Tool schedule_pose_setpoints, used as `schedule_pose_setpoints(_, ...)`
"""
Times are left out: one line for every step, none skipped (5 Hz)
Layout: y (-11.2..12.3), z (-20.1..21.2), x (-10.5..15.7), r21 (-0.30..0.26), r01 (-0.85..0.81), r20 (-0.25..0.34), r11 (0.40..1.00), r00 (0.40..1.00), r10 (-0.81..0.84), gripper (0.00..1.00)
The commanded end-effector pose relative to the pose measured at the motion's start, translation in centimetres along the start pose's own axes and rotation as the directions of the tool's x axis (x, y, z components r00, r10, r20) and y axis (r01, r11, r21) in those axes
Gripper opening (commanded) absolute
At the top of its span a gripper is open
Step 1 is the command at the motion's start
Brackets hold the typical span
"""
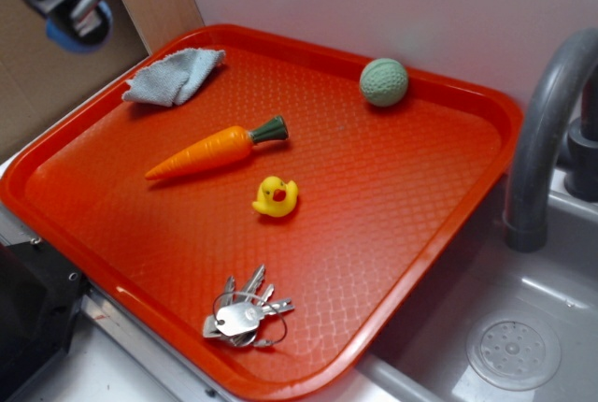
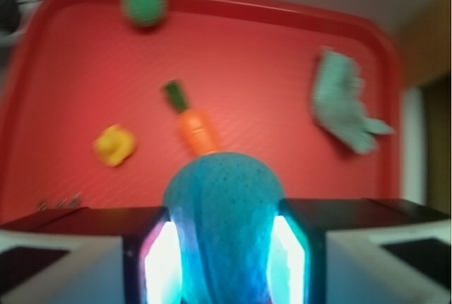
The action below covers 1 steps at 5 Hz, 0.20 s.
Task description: Grab the blue ball.
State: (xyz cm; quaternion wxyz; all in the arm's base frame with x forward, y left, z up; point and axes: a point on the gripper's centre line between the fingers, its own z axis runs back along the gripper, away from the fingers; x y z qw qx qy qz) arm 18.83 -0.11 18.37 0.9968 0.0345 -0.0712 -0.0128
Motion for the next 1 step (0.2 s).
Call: schedule_pose_setpoints(-0.89, 1.58, 0.02, -0.002, -0.020, 0.002, 1.000, 1.000, 0.020, 0.00)
